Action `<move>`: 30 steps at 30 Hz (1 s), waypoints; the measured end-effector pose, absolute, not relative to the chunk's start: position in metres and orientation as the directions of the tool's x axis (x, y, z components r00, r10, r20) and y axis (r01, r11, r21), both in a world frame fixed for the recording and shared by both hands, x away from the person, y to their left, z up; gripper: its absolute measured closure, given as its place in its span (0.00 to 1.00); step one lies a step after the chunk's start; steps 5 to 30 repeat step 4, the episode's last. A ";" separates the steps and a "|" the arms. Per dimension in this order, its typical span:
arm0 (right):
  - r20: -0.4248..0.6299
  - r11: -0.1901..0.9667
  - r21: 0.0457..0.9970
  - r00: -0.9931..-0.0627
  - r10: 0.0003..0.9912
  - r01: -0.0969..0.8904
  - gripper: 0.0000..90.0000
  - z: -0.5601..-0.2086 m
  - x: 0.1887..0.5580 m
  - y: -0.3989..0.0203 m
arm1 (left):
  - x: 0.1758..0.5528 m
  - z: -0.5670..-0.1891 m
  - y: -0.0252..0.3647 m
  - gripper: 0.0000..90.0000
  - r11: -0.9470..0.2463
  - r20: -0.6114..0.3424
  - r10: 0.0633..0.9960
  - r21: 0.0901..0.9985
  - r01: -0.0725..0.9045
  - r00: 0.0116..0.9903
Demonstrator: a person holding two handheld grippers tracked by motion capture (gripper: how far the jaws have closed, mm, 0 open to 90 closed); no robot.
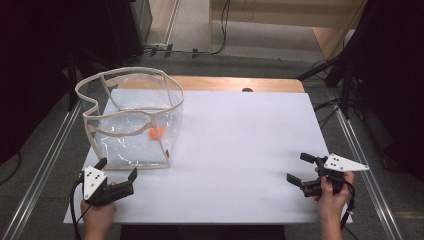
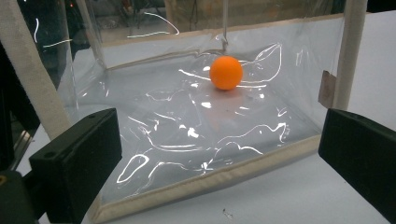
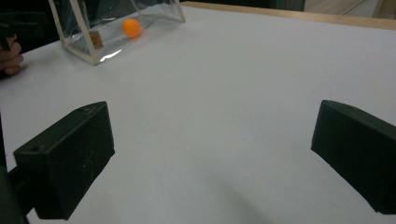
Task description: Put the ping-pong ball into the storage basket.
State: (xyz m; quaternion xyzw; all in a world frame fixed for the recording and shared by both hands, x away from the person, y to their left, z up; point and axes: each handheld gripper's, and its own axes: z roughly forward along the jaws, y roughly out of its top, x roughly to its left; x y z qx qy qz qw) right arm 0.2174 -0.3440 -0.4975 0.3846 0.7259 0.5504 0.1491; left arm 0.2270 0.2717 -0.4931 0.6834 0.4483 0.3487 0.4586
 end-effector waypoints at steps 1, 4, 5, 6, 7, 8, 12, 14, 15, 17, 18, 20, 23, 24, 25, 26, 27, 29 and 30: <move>0.211 0.085 0.918 -0.657 0.724 0.388 0.00 -0.498 0.217 -0.346 | 0.227 -0.493 0.272 0.00 -0.177 0.065 0.933 0.940 0.293 0.355; 0.217 0.067 0.919 -0.640 0.737 0.389 0.00 -0.499 0.216 -0.348 | 0.227 -0.493 0.272 0.00 -0.172 0.060 0.933 0.941 0.292 0.355; 0.217 0.067 0.919 -0.640 0.737 0.389 0.00 -0.499 0.216 -0.348 | 0.227 -0.493 0.272 0.00 -0.172 0.060 0.933 0.941 0.292 0.355; 0.217 0.067 0.919 -0.640 0.737 0.389 0.00 -0.499 0.216 -0.348 | 0.227 -0.493 0.272 0.00 -0.172 0.060 0.933 0.941 0.292 0.355; 0.217 0.067 0.919 -0.640 0.737 0.389 0.00 -0.499 0.216 -0.348 | 0.227 -0.493 0.272 0.00 -0.172 0.060 0.933 0.941 0.292 0.355; 0.217 0.067 0.919 -0.640 0.737 0.389 0.00 -0.499 0.216 -0.348 | 0.227 -0.493 0.272 0.00 -0.172 0.060 0.933 0.941 0.292 0.355; 0.217 0.067 0.919 -0.640 0.737 0.389 0.00 -0.499 0.216 -0.348 | 0.227 -0.493 0.272 0.00 -0.172 0.060 0.933 0.941 0.292 0.355; 0.217 0.067 0.919 -0.640 0.737 0.389 0.00 -0.499 0.216 -0.348 | 0.227 -0.493 0.272 0.00 -0.172 0.060 0.933 0.941 0.292 0.355; 0.217 0.067 0.919 -0.640 0.737 0.389 0.00 -0.499 0.216 -0.348 | 0.227 -0.493 0.272 0.00 -0.172 0.060 0.933 0.941 0.292 0.355; 0.217 0.067 0.919 -0.640 0.737 0.389 0.00 -0.499 0.216 -0.348 | 0.227 -0.493 0.272 0.00 -0.172 0.060 0.933 0.941 0.292 0.355; 0.217 0.067 0.919 -0.640 0.737 0.389 0.00 -0.499 0.216 -0.348 | 0.227 -0.493 0.272 0.00 -0.172 0.060 0.933 0.941 0.292 0.355; 0.217 0.067 0.919 -0.640 0.737 0.389 0.00 -0.499 0.216 -0.348 | 0.227 -0.493 0.272 0.00 -0.172 0.060 0.933 0.941 0.292 0.355; 0.217 0.067 0.919 -0.640 0.737 0.389 0.00 -0.499 0.216 -0.348 | 0.227 -0.493 0.272 0.00 -0.172 0.060 0.933 0.941 0.292 0.355; 0.217 0.067 0.919 -0.640 0.737 0.389 0.00 -0.499 0.216 -0.348 | 0.227 -0.493 0.272 0.00 -0.172 0.060 0.933 0.941 0.292 0.355; 0.217 0.067 0.919 -0.640 0.737 0.389 0.00 -0.499 0.216 -0.348 | 0.227 -0.493 0.272 0.00 -0.172 0.060 0.933 0.941 0.292 0.355; 0.217 0.067 0.919 -0.640 0.737 0.389 0.00 -0.499 0.216 -0.348 | 0.227 -0.493 0.272 0.00 -0.172 0.060 0.933 0.941 0.292 0.355; 0.217 0.067 0.919 -0.640 0.737 0.389 0.00 -0.499 0.216 -0.348 | 0.227 -0.493 0.272 0.00 -0.172 0.060 0.933 0.941 0.292 0.355; 0.217 0.067 0.919 -0.640 0.737 0.389 0.00 -0.499 0.216 -0.348 | 0.227 -0.493 0.272 0.00 -0.172 0.060 0.933 0.941 0.292 0.355; 0.217 0.067 0.919 -0.640 0.737 0.389 0.00 -0.499 0.216 -0.348 | 0.227 -0.493 0.272 0.00 -0.172 0.060 0.933 0.941 0.292 0.355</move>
